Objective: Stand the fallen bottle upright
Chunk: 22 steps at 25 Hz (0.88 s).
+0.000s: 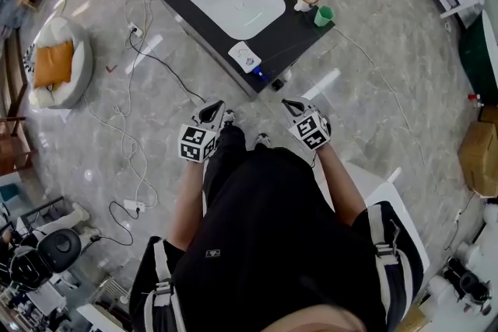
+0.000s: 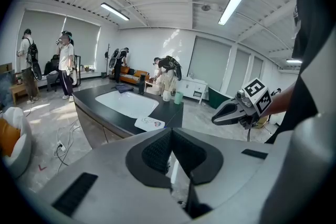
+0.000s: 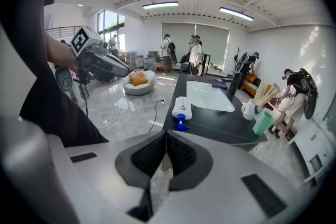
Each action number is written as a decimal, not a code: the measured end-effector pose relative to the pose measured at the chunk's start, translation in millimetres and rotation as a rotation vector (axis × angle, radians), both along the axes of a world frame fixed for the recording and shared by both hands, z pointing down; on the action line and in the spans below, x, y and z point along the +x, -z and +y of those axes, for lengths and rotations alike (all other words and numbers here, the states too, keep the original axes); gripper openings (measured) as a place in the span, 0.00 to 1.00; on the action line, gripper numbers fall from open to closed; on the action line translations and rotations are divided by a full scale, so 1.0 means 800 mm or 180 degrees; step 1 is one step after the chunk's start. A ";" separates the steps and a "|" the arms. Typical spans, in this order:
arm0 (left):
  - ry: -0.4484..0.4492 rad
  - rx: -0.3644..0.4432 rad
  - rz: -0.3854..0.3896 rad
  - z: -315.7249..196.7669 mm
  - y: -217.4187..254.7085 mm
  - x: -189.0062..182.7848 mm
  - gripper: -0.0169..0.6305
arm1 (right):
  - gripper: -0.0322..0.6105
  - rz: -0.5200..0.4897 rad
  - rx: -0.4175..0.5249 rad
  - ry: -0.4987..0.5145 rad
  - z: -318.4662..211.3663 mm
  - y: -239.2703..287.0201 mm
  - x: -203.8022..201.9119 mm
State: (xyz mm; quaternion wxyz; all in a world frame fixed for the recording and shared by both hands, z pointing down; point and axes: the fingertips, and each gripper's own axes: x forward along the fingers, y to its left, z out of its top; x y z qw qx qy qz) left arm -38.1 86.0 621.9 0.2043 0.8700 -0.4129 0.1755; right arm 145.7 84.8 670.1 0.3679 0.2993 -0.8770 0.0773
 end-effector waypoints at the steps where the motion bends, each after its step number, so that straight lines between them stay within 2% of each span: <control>1: -0.0002 -0.0005 -0.0007 -0.003 -0.001 -0.003 0.05 | 0.14 0.0007 -0.0009 -0.0005 -0.004 -0.001 -0.002; 5: 0.0008 -0.0045 0.0017 -0.015 -0.004 -0.022 0.05 | 0.14 0.0044 0.0002 -0.0034 -0.020 -0.001 -0.013; 10: -0.0094 -0.0085 0.0030 -0.038 -0.007 -0.039 0.05 | 0.14 0.0052 -0.0013 -0.0217 -0.035 0.005 -0.018; 22: -0.0598 -0.0093 0.0104 -0.101 -0.009 -0.041 0.05 | 0.15 0.0145 -0.0092 -0.0564 -0.056 -0.002 -0.038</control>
